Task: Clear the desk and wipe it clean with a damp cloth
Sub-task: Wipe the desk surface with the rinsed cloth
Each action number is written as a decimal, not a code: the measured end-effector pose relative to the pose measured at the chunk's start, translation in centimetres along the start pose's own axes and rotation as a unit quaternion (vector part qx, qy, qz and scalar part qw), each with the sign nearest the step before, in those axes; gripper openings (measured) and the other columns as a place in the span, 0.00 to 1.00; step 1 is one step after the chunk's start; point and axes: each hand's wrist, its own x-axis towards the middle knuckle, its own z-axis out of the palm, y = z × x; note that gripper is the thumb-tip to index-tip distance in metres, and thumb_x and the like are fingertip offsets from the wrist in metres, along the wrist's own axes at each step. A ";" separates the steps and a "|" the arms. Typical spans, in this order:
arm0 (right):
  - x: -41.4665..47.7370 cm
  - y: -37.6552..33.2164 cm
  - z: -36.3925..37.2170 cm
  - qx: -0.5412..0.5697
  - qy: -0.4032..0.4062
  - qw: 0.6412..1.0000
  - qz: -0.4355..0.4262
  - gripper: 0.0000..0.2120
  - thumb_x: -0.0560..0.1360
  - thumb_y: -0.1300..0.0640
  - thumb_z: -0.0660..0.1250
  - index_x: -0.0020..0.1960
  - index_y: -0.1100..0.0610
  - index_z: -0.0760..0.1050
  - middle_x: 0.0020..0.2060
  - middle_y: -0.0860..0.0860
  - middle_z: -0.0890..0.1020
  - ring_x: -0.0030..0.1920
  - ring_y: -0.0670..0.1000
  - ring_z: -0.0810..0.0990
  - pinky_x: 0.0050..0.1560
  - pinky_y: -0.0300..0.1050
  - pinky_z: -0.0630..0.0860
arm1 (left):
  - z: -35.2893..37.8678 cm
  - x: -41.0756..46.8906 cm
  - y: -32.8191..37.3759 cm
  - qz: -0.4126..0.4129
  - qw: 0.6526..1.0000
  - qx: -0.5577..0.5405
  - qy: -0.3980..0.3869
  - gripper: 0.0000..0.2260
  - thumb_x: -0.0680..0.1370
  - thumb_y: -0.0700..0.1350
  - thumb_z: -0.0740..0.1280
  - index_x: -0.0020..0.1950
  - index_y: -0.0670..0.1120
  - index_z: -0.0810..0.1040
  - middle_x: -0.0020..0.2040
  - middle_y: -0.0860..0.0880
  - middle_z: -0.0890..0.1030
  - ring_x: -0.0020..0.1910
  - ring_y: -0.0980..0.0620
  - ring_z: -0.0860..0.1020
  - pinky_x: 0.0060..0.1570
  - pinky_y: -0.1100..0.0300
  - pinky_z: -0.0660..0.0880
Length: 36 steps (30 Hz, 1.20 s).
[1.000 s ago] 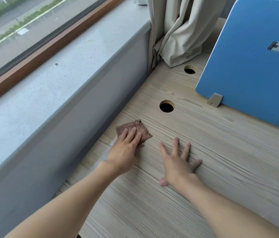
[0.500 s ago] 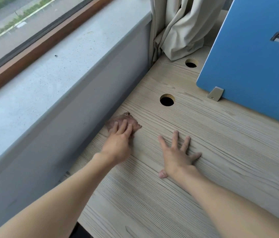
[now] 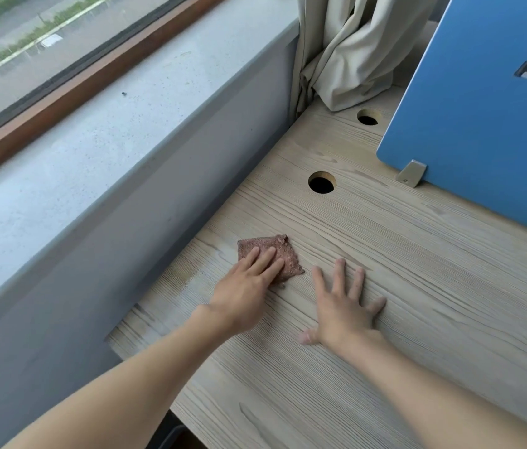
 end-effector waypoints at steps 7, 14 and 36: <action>-0.1 -0.4 -0.2 0.000 0.003 1.000 0.009 0.61 0.68 0.38 0.76 0.80 0.45 0.32 0.77 0.57 0.28 0.76 0.68 0.30 0.68 0.81 0.50 | 1.2 -2.0 2.1 -0.018 1.000 0.002 -0.001 0.37 0.77 0.40 0.58 0.82 0.49 0.43 0.82 0.48 0.42 0.80 0.43 0.39 0.79 0.49 0.44; -1.1 -1.2 0.1 -0.064 0.038 0.997 -0.022 0.57 0.70 0.38 0.75 0.81 0.49 0.36 0.78 0.59 0.32 0.77 0.69 0.31 0.70 0.80 0.45 | 0.6 -1.0 -0.6 -0.081 0.996 -0.021 0.022 0.38 0.76 0.36 0.57 0.82 0.51 0.42 0.82 0.49 0.41 0.80 0.44 0.40 0.79 0.50 0.46; -1.2 -3.4 0.2 -0.053 -0.003 0.998 -0.019 0.63 0.65 0.44 0.81 0.79 0.43 0.35 0.77 0.61 0.30 0.77 0.71 0.34 0.66 0.81 0.57 | 0.6 -1.9 -2.6 -0.088 0.995 -0.034 0.021 0.40 0.75 0.36 0.61 0.82 0.49 0.45 0.82 0.48 0.42 0.80 0.42 0.41 0.79 0.48 0.46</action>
